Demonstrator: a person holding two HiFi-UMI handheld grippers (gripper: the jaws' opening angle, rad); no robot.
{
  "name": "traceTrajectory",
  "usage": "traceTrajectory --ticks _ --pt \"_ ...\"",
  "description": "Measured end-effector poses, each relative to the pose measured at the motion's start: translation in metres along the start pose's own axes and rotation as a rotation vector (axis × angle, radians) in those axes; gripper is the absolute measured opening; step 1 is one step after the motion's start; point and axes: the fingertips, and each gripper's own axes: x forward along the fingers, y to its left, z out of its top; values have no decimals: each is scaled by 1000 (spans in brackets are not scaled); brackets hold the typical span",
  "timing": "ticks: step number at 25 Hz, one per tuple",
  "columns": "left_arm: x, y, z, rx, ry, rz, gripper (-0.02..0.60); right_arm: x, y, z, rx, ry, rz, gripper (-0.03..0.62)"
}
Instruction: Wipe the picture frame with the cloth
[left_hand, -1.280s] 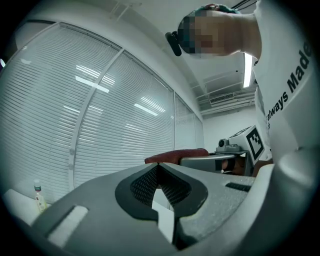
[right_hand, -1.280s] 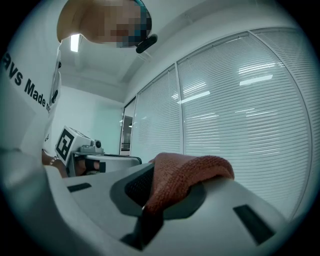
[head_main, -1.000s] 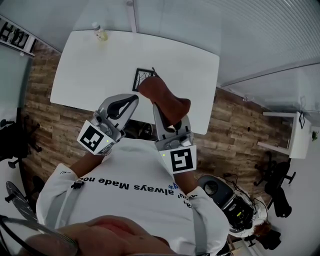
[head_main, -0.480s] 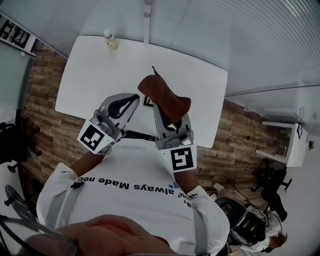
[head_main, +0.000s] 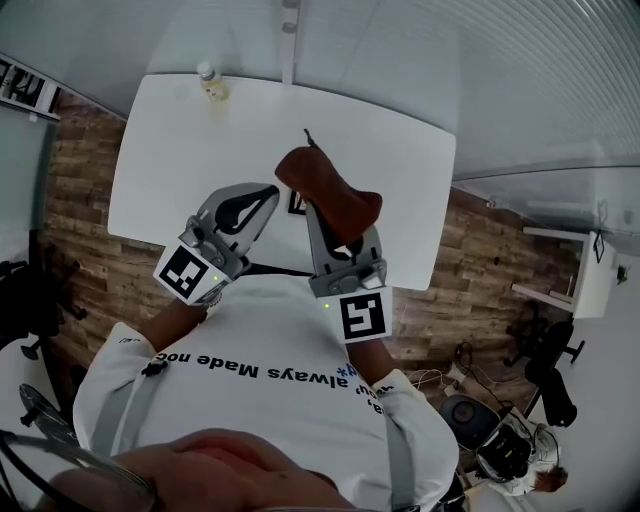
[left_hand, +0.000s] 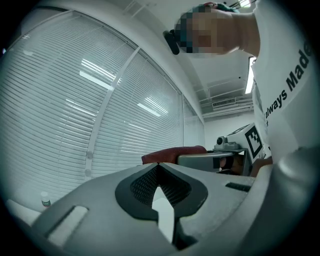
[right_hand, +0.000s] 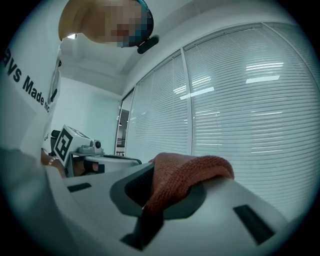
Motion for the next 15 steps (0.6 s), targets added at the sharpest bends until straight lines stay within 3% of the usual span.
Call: traceTrajectory --ticks 8,15 --pt "21 9 -27 -26 58 32 2 6 -25 -26 2 49 27 31" --pt "20 37 -122 -85 223 88 2 28 -29 -114 -7 213 80 31"
